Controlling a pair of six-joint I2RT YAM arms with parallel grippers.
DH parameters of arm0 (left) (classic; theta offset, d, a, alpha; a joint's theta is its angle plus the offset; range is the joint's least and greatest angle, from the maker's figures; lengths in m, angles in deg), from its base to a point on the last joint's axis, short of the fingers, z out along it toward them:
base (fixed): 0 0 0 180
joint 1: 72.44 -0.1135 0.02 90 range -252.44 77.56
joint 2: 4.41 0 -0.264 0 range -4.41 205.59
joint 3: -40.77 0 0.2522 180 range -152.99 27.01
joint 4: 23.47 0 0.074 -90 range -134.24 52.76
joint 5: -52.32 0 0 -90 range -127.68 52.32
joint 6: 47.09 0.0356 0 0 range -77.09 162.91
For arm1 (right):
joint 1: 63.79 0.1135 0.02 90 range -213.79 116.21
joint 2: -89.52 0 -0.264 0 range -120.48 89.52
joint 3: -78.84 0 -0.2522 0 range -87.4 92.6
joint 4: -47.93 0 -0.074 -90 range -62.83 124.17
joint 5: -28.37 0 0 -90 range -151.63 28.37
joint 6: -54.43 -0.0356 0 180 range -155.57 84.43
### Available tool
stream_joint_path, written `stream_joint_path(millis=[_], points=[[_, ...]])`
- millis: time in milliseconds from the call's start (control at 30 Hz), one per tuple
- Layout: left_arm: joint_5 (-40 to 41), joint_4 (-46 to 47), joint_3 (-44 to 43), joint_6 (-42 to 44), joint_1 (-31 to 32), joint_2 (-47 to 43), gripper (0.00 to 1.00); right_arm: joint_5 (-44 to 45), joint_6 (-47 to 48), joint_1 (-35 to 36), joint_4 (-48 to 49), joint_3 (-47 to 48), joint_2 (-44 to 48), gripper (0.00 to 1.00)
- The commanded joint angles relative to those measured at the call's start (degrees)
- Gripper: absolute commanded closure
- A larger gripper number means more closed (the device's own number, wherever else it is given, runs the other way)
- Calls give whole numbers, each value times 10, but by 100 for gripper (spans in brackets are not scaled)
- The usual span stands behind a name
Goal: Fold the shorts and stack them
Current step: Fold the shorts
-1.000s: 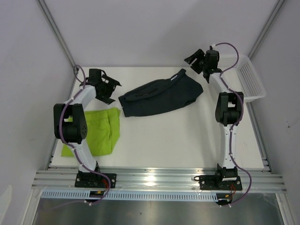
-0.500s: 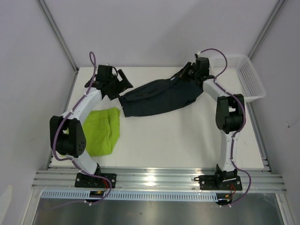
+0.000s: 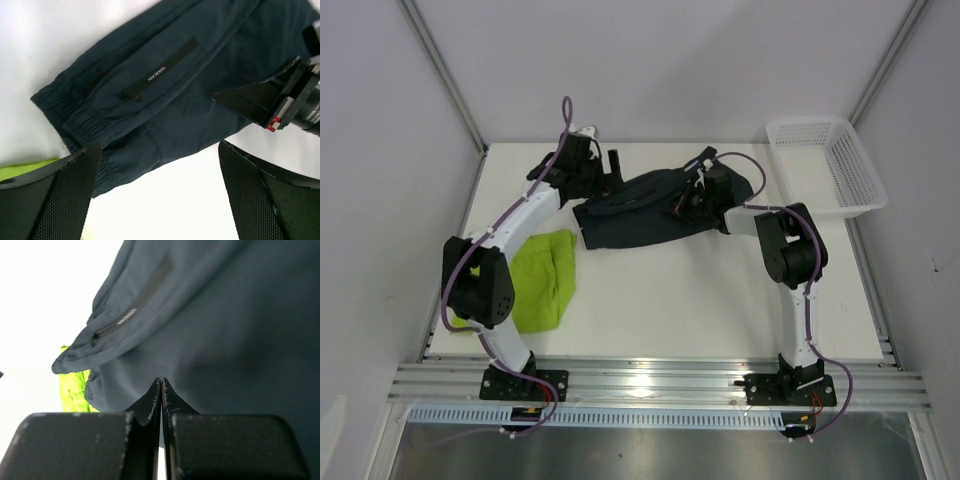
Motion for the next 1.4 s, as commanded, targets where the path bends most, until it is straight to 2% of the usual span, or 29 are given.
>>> stream_joint_path(millis=[0, 167, 300, 700, 833, 967, 1167, 1200, 1300, 1367], points=[[50, 20, -33, 71, 36, 27, 1, -13, -10, 7, 82, -1, -7, 100], [166, -9, -117, 211, 93, 98, 1, -8, -9, 10, 97, -21, -15, 100], [186, -50, -185, 295, 114, 155, 1, 6, -8, 12, 67, -21, -24, 100], [175, -68, -248, 336, 122, 272, 6, 25, -9, 14, 54, -48, -25, 100], [133, -46, -250, 347, 123, 289, 7, 34, -4, 15, 38, -45, -29, 100], [136, -52, -288, 349, 124, 320, 9, 33, -4, 15, 31, -40, -33, 100], [209, -68, -346, 342, 124, 373, 22, 29, -5, 14, 33, -39, -35, 100], [233, -69, -354, 342, 124, 384, 30, 29, -7, 15, 33, -38, -38, 100], [244, -76, -369, 350, 123, 401, 42, 27, -9, 15, 37, -38, -41, 100], [238, -79, -367, 352, 124, 402, 44, 28, -9, 14, 36, -38, -40, 100]])
